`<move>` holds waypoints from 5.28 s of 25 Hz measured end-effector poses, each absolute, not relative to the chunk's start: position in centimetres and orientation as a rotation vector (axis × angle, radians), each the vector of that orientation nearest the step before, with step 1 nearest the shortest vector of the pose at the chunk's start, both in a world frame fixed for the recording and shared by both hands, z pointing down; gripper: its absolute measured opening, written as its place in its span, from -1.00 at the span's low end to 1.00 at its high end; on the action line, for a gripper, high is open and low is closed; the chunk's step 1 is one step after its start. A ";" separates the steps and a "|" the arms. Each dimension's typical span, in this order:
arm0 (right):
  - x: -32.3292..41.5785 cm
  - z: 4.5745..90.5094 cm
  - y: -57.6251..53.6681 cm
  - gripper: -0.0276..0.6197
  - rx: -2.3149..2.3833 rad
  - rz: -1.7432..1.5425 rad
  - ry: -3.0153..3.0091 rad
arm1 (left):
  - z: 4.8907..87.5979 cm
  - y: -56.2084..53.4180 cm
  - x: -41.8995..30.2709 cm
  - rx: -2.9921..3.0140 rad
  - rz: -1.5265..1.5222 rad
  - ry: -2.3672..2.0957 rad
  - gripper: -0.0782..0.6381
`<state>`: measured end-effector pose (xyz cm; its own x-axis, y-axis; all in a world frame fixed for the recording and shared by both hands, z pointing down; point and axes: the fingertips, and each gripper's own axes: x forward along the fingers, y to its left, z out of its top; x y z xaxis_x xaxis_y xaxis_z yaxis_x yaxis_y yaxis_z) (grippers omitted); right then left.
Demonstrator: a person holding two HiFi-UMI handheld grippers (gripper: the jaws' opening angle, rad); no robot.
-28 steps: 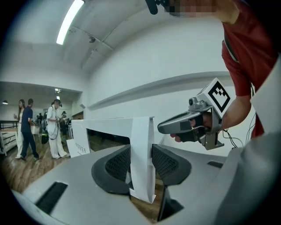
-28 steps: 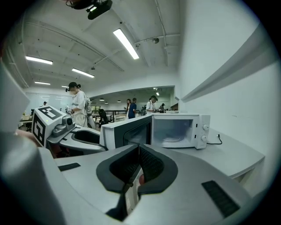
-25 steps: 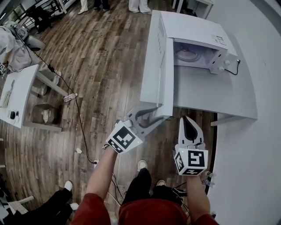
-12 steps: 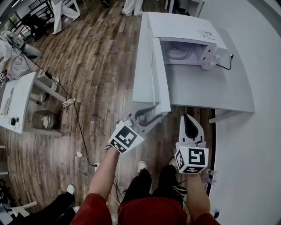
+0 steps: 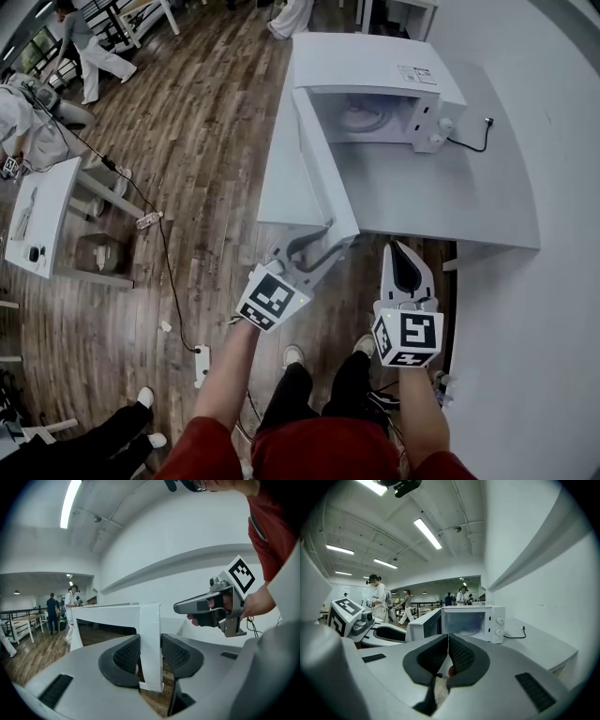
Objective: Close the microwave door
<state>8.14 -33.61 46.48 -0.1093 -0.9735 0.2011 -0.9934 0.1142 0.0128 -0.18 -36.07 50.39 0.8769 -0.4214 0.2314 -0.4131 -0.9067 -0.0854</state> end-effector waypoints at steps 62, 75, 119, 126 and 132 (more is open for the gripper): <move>35.9 46.8 -54.9 -0.83 1.991 0.073 -2.231 | 50.0 -57.1 27.6 -2.708 -0.153 1.637 -0.37; 37.2 46.6 -58.9 -0.83 1.972 0.087 -2.260 | 50.0 -61.3 29.1 -2.675 -0.180 1.697 -0.37; 38.0 35.7 -60.1 -0.83 1.865 -0.115 -2.506 | 36.5 -60.5 26.2 -2.466 -0.067 1.831 -0.58; 37.9 30.5 -59.7 -0.83 1.885 -0.183 -2.574 | 31.8 -60.3 26.2 -2.447 0.041 1.780 -0.71; 37.4 28.8 -59.4 -0.83 1.875 -0.225 -2.587 | 30.3 -60.2 27.0 -2.462 0.026 1.749 -0.71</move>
